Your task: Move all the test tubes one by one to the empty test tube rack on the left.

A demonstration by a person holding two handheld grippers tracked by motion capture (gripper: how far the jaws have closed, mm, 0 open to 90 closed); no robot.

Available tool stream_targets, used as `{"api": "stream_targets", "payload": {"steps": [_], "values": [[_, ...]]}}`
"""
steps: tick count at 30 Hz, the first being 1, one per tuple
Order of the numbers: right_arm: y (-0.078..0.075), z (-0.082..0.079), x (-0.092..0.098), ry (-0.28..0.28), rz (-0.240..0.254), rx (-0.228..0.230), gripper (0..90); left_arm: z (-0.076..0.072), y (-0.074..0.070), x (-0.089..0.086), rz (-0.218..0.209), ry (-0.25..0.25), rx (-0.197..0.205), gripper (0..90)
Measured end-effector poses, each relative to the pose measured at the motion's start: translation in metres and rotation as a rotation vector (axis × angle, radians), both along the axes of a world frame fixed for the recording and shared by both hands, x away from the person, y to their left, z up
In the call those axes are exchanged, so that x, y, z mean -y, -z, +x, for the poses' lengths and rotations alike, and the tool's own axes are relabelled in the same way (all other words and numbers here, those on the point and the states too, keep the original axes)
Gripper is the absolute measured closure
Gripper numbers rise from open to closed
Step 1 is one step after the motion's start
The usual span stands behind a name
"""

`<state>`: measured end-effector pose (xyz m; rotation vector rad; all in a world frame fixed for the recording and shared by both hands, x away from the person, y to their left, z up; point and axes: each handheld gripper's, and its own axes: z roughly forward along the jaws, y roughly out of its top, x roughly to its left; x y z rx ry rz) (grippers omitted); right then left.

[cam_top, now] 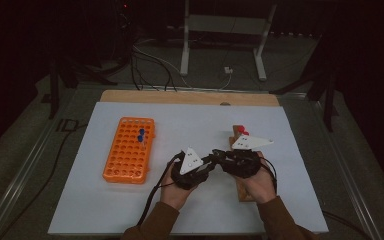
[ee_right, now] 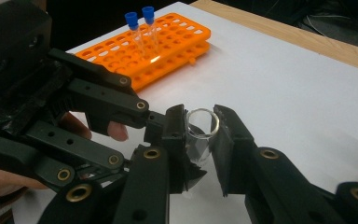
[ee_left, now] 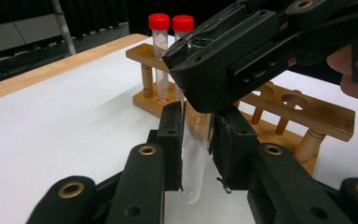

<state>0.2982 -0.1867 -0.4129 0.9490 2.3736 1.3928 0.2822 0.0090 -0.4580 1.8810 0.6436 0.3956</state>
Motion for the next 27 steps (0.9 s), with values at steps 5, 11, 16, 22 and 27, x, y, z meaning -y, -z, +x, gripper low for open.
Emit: {"api": "stream_targets", "payload": {"steps": [5,11,16,22,27], "values": [[0.001,0.0,0.002,-0.001,0.0,0.004,72.6,0.001,0.001,0.001,0.002,-0.003,-0.01,75.8],[0.001,0.001,0.009,0.021,0.031,0.015,48.9,0.005,0.004,-0.003,0.004,-0.027,-0.028,75.9],[0.001,-0.001,0.015,0.054,0.036,0.042,26.8,0.007,0.003,-0.009,0.002,-0.05,-0.034,75.9],[0.004,-0.002,0.024,0.082,0.044,0.072,11.1,0.007,0.0,-0.016,0.0,-0.078,-0.037,76.0],[0.008,-0.003,0.033,0.09,0.059,0.078,3.5,0.007,-0.003,-0.027,-0.008,-0.1,-0.033,76.0]]}}
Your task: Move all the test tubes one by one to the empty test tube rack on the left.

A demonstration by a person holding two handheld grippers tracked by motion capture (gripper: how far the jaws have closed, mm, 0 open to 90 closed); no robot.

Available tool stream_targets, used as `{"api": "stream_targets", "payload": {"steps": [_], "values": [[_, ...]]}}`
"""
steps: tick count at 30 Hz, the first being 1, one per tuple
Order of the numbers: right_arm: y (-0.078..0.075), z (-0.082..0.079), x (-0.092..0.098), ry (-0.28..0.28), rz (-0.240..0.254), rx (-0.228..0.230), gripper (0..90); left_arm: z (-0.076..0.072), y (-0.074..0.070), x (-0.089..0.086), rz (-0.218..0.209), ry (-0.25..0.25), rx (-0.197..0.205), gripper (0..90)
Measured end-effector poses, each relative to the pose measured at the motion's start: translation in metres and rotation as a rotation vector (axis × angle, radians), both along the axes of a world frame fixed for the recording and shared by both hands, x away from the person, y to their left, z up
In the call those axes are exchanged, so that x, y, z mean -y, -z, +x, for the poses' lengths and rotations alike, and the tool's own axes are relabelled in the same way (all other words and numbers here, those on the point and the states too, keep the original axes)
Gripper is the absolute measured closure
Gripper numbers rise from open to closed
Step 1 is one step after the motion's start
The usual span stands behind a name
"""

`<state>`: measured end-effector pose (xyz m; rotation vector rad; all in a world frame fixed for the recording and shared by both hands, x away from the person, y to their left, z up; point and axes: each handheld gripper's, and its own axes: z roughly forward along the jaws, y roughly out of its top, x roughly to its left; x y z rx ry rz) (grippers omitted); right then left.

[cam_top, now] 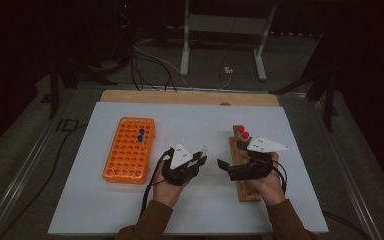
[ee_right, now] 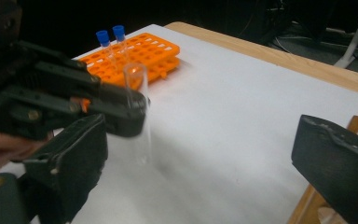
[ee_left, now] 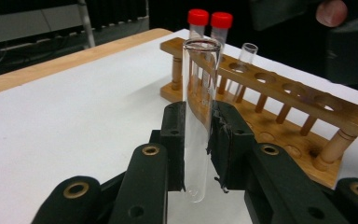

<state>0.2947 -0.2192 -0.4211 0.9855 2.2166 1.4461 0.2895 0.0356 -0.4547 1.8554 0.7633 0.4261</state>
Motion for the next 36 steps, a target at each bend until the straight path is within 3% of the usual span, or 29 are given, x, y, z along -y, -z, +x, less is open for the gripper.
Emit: {"api": "stream_targets", "payload": {"steps": [13,30,36], "values": [[0.005,-0.003,0.017,0.037,0.003,0.006,0.1,0.002,-0.008,-0.031,-0.023,-0.065,0.018,76.1],[0.004,-0.005,0.021,0.038,0.01,0.014,0.1,0.005,-0.018,-0.078,-0.045,-0.149,0.047,76.1],[0.003,-0.005,0.021,0.036,0.014,0.017,0.1,0.007,-0.022,-0.099,-0.074,-0.171,0.059,76.1]]}}
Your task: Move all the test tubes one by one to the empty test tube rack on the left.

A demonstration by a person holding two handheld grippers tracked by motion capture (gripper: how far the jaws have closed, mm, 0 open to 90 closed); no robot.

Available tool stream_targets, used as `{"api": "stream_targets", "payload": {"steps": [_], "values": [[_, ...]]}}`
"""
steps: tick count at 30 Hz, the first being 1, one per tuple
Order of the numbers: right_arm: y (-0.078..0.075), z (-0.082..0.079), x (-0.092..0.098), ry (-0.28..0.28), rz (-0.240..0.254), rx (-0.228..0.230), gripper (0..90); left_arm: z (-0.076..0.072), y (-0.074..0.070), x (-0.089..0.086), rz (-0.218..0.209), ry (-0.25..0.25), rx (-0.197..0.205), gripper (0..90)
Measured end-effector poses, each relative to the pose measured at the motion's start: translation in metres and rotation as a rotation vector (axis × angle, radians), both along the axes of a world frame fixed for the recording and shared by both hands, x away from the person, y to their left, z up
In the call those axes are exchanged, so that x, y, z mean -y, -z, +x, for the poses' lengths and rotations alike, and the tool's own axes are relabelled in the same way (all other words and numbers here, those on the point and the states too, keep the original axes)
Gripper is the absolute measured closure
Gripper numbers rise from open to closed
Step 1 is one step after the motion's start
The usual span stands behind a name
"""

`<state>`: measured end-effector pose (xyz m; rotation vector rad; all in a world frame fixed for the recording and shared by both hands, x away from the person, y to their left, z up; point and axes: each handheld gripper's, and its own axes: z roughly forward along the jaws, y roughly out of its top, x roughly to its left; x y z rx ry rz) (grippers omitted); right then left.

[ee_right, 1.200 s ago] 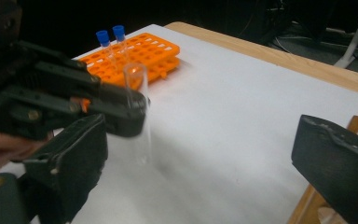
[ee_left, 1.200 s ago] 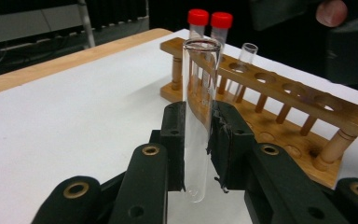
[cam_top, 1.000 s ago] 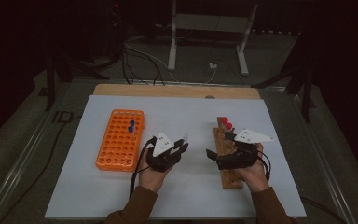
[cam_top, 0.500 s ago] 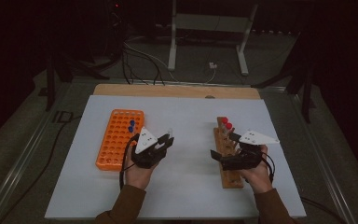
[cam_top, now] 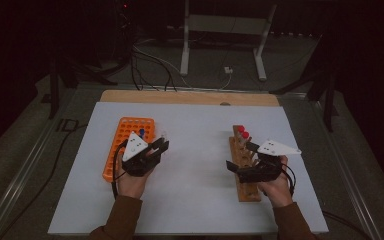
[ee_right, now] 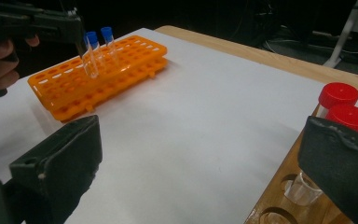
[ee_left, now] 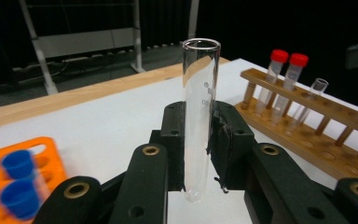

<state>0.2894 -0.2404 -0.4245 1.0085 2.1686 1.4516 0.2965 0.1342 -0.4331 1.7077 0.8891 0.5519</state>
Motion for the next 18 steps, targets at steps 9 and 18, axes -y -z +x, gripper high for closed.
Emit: {"api": "stream_targets", "payload": {"steps": [9,18], "values": [[0.0,-0.001,0.001,0.002,0.002,0.002,0.1,0.002,0.008,-0.025,0.002,-0.06,-0.013,76.0],[0.001,-0.001,0.0,0.0,0.0,0.003,0.1,0.005,0.02,-0.038,0.03,-0.115,-0.042,76.0]]}}
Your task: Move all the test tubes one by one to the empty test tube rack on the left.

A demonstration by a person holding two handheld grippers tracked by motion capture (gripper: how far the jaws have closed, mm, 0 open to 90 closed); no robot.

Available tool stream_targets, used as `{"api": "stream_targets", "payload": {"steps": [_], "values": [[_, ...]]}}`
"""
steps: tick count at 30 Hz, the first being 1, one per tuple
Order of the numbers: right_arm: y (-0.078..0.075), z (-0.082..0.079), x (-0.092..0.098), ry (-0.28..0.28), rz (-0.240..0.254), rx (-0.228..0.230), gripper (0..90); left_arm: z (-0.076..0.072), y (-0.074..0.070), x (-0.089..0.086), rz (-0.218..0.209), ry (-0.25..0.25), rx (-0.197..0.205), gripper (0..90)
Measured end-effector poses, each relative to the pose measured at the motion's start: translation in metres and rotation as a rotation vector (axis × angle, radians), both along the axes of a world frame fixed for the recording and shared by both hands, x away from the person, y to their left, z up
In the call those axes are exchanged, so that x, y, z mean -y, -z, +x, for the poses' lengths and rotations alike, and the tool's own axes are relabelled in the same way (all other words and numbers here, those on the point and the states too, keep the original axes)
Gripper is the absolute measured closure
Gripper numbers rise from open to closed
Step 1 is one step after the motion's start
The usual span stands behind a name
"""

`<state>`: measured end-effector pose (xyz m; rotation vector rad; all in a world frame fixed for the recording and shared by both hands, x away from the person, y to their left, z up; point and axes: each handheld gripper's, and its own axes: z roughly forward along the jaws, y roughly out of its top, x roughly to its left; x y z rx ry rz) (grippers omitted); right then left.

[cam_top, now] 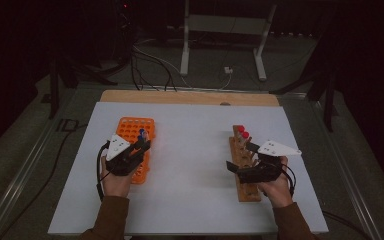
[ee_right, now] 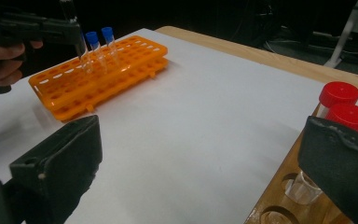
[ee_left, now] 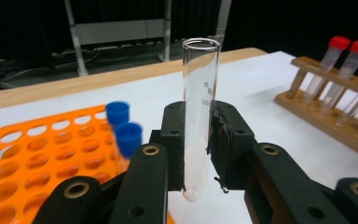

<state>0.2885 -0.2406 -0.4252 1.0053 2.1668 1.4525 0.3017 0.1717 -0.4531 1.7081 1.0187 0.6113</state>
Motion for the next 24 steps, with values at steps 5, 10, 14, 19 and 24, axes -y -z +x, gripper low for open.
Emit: {"api": "stream_targets", "payload": {"steps": [5,10,14,19,24], "values": [[0.0,0.0,0.0,-0.002,0.002,0.002,0.1,0.001,0.005,-0.004,0.025,-0.029,-0.012,76.0],[0.0,-0.001,-0.001,-0.008,-0.001,0.004,0.1,0.002,0.01,-0.005,0.052,-0.062,-0.02,76.0],[-0.001,-0.001,-0.001,-0.01,0.001,0.005,0.2,0.003,0.013,-0.005,0.076,-0.072,-0.026,76.0],[0.0,-0.001,-0.001,-0.011,0.001,0.005,0.1,0.003,0.015,-0.006,0.096,-0.091,-0.026,76.0],[0.0,-0.001,-0.001,-0.014,-0.001,0.006,0.1,0.003,0.022,-0.005,0.13,-0.094,-0.064,75.9]]}}
